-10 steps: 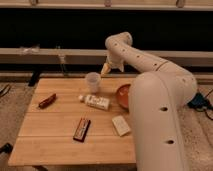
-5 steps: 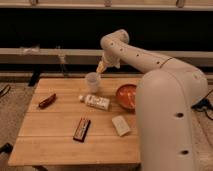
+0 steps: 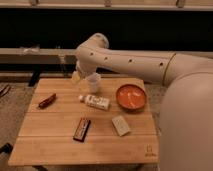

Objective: Place the pepper in the ceramic cup

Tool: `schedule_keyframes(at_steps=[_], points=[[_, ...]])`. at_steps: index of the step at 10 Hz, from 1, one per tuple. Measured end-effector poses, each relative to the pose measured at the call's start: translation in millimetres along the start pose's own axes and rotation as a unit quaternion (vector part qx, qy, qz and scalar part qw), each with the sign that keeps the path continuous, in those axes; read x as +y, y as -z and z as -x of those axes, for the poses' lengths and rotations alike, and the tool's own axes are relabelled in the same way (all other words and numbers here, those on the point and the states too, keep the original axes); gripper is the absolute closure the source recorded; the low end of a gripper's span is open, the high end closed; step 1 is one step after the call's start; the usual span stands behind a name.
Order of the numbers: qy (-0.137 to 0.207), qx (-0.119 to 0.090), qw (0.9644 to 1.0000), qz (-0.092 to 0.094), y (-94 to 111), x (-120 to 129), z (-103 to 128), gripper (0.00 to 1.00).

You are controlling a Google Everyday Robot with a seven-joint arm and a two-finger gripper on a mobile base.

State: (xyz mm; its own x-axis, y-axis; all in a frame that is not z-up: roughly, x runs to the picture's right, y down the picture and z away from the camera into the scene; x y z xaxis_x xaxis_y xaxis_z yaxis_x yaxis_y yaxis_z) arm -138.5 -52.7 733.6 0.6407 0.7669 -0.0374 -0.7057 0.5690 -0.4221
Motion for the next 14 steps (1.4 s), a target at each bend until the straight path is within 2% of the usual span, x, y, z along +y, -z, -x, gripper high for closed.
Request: schedule_keyframes(at_steps=[1,3,5,6,7,10,11,12,14], points=[[0.031,0.001,0.9994,0.016,-3,32,10,0.2],[0.082,0.004,0.9962,0.028,-13,67,32,0.2],[0.144,0.003,0.9887,0.042,-28,103,62,0.2],[0.178,-0.002,0.9829,0.046,-34,118,75,0.2],[0.214,-0.007,0.9756,0.048,-41,131,84,0.2],[0.311,-0.013,0.9495,0.036,-72,156,99,0.2],[0.344,-0.013,0.9387,0.025,-86,162,105,0.2],[0.367,-0.012,0.9301,0.014,-98,165,111,0.2],[0.393,-0.003,0.9196,-0.003,-119,168,121,0.2]])
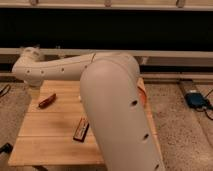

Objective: Place the pepper in the ceramic cup

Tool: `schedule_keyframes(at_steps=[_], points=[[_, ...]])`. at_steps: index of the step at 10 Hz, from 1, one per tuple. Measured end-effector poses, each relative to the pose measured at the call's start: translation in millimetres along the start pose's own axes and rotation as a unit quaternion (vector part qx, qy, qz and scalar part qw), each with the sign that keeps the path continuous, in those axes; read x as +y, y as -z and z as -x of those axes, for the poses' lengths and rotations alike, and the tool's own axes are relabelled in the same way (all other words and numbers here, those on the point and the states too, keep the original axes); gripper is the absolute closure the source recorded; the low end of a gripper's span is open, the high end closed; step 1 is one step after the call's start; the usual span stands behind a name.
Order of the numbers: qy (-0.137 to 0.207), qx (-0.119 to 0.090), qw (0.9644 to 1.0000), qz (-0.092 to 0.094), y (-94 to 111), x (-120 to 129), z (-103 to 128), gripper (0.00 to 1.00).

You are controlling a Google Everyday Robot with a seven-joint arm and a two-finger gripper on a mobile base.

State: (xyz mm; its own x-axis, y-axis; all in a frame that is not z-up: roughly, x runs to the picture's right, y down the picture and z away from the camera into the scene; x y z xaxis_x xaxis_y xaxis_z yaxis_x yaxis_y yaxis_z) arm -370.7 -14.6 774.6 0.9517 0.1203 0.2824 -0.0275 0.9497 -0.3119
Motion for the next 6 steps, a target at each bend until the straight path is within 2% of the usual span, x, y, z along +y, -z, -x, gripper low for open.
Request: schedule_keyframes(at_steps=[1,2,4,6], points=[[0.013,0.015,0.9998,-0.003,-14.5,-2.2,2.9,0.2],[0.018,0.021,0.9996,-0.003,-20.5,-2.0,5.3,0.2],[0.015,0.024,0.9996,-0.006,-20.0,-6.0,-0.7,0.2],[0.017,0.023,0.9996,-0.004,-20.4,-3.6,2.8,0.2]])
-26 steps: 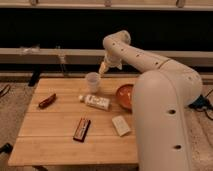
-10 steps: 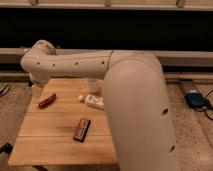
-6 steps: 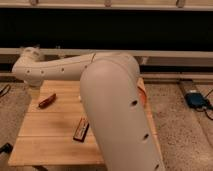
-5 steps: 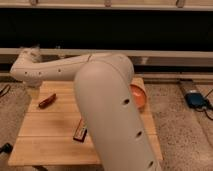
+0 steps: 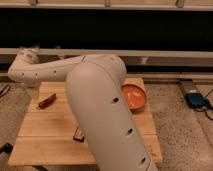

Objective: Place the pepper in the ceramic cup

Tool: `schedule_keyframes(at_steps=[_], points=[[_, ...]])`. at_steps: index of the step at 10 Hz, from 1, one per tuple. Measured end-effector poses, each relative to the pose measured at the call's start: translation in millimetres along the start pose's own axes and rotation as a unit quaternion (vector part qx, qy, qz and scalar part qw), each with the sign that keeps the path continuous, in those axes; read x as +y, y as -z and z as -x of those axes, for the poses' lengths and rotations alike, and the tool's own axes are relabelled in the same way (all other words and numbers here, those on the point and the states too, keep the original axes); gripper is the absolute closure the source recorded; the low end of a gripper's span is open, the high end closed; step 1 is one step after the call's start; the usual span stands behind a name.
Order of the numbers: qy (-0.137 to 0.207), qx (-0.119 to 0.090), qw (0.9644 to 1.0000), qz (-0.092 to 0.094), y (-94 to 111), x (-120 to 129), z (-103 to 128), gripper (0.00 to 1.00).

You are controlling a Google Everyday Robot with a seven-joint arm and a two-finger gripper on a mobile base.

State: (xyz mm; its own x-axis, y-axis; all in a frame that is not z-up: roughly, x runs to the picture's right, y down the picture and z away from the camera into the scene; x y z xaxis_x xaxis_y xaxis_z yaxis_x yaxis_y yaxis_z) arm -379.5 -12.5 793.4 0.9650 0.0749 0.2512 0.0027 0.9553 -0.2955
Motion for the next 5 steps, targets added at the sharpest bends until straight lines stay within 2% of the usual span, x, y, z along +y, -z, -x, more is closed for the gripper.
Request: schedule_keyframes(at_steps=[4,5], points=[[0.006,0.007,1.0,-0.002,0,-1,-4,0.2],[0.028,0.031,0.9991,-0.006,-2,-2,-12,0.2]])
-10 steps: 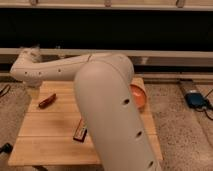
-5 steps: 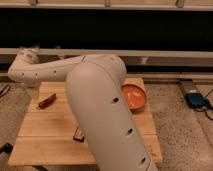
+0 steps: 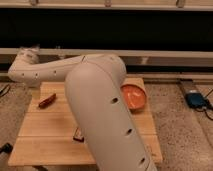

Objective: Place the pepper in the ceramic cup

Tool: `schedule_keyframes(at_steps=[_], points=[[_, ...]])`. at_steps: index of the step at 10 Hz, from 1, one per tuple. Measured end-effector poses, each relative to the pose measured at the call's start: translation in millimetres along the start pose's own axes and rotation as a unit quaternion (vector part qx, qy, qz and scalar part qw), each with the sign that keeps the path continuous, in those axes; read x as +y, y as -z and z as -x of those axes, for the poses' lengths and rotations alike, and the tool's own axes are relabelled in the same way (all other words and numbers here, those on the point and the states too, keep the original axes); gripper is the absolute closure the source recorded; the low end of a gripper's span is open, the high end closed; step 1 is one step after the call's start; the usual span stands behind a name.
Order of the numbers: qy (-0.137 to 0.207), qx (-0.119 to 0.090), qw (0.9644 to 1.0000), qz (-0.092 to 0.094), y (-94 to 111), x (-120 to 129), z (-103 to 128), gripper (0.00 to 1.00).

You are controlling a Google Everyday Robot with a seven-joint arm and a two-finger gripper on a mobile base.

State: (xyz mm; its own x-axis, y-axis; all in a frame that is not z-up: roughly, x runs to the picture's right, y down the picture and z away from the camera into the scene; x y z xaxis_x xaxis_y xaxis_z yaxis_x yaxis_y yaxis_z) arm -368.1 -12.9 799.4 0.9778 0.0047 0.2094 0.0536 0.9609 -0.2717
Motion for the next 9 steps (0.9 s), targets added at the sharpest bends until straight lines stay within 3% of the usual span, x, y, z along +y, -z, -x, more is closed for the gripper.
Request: schedule_keyframes(at_steps=[1,2,3,4,6,9], points=[[0.033,0.033,0.9989,0.0,-5,2,-11,0.2],[0.068,0.064,0.9956,0.004,-9,3,-22,0.2],[0.113,0.098,0.9886,0.016,-18,5,-35,0.2],[0.144,0.112,0.9827,0.032,-27,9,-39,0.2],[0.199,0.104,0.9717,0.075,-52,26,-23,0.2],[0.238,0.067,0.9622,0.115,-77,39,0,0.2]])
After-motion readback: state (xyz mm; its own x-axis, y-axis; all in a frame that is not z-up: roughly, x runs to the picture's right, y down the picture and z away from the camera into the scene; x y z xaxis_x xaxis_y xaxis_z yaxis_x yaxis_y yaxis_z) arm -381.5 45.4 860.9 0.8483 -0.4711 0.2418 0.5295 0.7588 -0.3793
